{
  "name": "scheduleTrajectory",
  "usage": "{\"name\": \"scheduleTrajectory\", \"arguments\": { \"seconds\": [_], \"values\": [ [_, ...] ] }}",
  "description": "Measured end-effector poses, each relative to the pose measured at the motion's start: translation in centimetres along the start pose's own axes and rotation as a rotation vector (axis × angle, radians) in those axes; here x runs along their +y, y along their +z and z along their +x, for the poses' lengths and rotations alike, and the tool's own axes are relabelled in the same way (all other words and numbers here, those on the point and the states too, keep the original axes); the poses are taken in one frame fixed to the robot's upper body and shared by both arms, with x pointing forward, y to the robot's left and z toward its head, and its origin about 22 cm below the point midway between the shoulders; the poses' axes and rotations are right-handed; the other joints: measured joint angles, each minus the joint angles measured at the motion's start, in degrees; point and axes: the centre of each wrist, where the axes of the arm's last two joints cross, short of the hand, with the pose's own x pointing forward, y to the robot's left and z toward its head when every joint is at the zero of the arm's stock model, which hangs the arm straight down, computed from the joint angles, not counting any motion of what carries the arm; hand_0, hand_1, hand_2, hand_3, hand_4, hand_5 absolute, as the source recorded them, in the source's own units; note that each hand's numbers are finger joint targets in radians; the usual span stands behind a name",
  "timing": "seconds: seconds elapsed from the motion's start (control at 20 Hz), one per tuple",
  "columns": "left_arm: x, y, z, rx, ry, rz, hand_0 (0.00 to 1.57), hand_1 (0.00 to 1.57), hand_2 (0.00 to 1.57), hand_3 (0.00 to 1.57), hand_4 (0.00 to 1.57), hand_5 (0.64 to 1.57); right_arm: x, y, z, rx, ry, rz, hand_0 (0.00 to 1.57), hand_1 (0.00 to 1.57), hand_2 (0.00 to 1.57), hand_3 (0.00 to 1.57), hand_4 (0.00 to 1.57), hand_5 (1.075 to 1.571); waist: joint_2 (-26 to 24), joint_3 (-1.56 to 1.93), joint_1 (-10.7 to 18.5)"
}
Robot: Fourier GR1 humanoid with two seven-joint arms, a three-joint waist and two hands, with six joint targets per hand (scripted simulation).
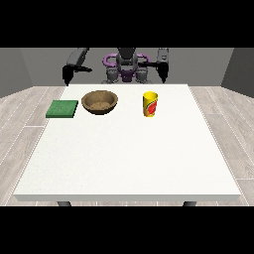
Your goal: Pick the cup and pour the ball into the bowl, then pick the bowl and place it on the pad
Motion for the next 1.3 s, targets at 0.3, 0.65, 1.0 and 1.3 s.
{"name": "scheduleTrajectory", "arguments": {
  "seconds": [0.3, 0.65, 1.0, 1.3],
  "values": [
    [0.5, -3.3, -0.9, -0.076, -0.017, 0.017, 0.00, 0.00, 0.00, 0.00, 0.00, 1.465, 0.2, -2.3, -0.6, -0.080, -0.012, 0.014, 0.00, 0.00, 0.00, 0.00, 0.00, 1.548, 6.0, -0.01, -0.6],
    [2.8, -6.1, -2.2, -0.131, -0.036, 0.060, 0.00, 0.00, 0.00, 0.00, 0.00, 1.413, 0.0, -3.0, -1.9, -0.146, -0.031, 0.035, 0.00, 0.00, 0.00, 0.00, 0.00, 1.548, 10.9, -0.02, -2.0],
    [4.2, -7.1, -4.3, -0.151, -0.046, 0.092, 0.00, 0.00, 0.00, 0.00, 0.00, 1.388, -0.2, -4.3, -2.0, -0.186, -0.043, 0.063, 0.00, 0.00, 0.00, 0.00, 0.00, 1.548, 13.6, -0.02, -3.5],
    [3.9, -8.8, -4.4, -0.197, -0.052, 0.126, 0.00, 0.00, 0.00, 0.00, 0.00, 1.401, -1.1, -5.6, -1.3, -0.234, -0.041, 0.093, 0.00, 0.00, 0.00, 0.00, 0.00, 1.543, 16.7, -0.20, -5.4]
  ]
}}
